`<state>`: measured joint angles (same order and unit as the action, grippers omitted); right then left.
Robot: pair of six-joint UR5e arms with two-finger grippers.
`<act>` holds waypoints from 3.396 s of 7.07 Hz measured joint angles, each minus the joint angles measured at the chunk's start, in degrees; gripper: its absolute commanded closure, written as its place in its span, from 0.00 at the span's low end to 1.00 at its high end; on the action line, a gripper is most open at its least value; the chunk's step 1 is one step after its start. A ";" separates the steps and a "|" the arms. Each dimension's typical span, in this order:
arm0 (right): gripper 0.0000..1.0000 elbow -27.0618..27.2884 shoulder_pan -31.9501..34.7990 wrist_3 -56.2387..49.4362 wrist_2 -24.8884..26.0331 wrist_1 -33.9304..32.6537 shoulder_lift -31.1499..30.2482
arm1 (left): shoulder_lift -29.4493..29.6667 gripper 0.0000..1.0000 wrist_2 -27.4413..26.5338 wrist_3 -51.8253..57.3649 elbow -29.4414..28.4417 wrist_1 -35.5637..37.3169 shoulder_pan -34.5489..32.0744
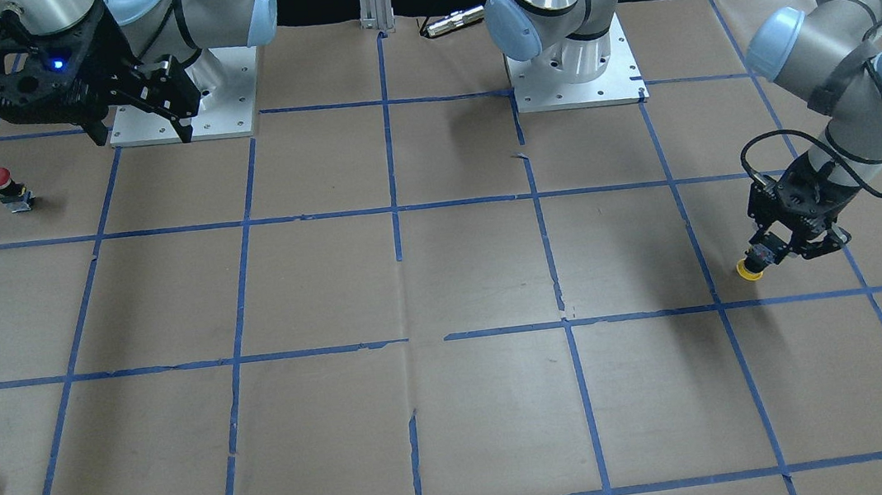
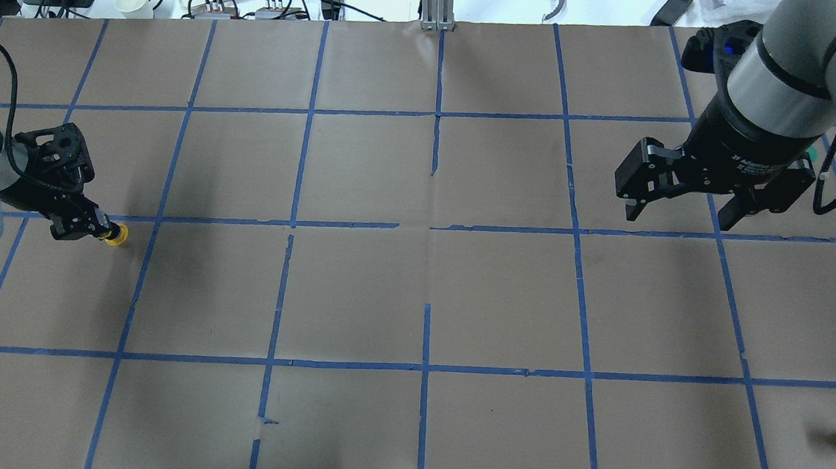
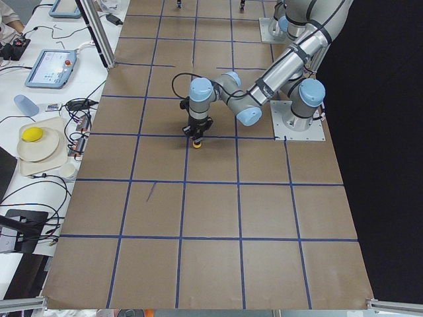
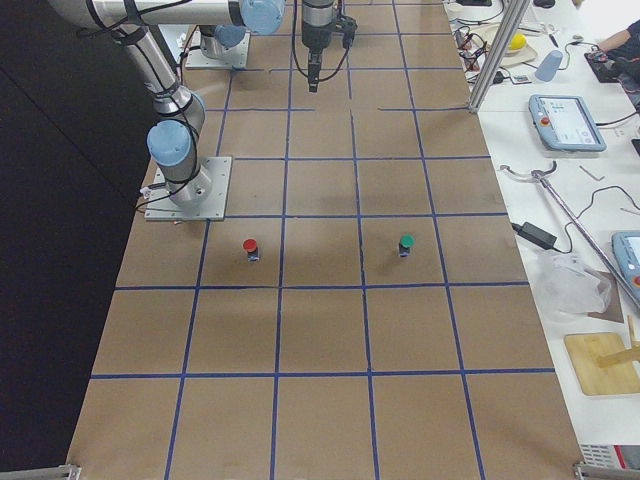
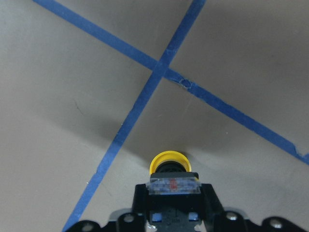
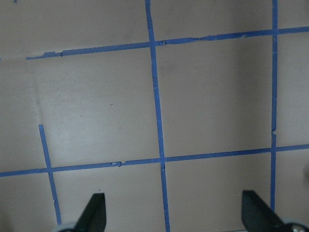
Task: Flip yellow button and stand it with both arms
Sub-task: 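Lift the button with the left gripper while the right gripper moves to meet it, then close the right gripper on the yellow button's cap end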
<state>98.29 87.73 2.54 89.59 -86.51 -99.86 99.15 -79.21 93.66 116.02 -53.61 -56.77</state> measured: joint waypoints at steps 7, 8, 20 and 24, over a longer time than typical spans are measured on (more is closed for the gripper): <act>0.00 -1.34 -4.30 5.95 -14.07 2.43 -0.34 | -3.44 0.85 61.30 -27.13 10.16 -9.01 -18.05; 0.00 -1.96 -6.93 9.01 -20.36 3.38 -0.29 | -3.04 0.86 69.43 -28.41 11.52 -9.21 -20.66; 0.06 -1.57 -9.57 26.92 -48.56 6.93 0.55 | 6.87 0.87 107.93 -28.99 3.65 -9.74 -43.46; 0.54 -1.77 -9.91 27.11 -45.27 7.05 -0.13 | 7.02 0.86 108.12 -29.03 3.59 -9.76 -43.60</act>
<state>96.52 77.82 29.65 44.32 -79.46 -99.98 106.16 28.91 64.63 119.61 -63.37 -100.37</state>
